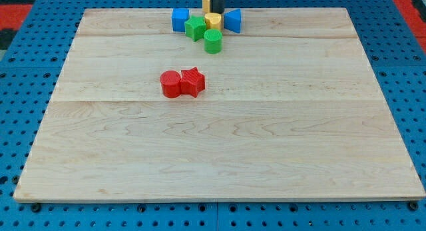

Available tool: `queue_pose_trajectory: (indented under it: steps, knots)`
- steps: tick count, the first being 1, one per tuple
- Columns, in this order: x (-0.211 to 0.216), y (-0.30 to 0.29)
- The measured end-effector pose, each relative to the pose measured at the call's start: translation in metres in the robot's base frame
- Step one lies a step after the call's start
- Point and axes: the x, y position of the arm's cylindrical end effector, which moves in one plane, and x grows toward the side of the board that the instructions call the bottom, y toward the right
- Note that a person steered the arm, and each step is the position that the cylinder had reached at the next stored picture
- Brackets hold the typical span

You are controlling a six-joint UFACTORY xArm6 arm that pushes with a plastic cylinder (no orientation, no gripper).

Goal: Separate the cube and green star

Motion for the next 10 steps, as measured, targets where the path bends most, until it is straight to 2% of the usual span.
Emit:
queue_pose_trajectory:
  steps: [4, 5, 6, 7, 9, 10]
  knots:
    - [0.010, -0.090]
    - [0.082, -0.100]
    - [0.090, -0.104]
    - [0.065, -0.117]
    - [0.049, -0.036]
    - [0.049, 0.027]
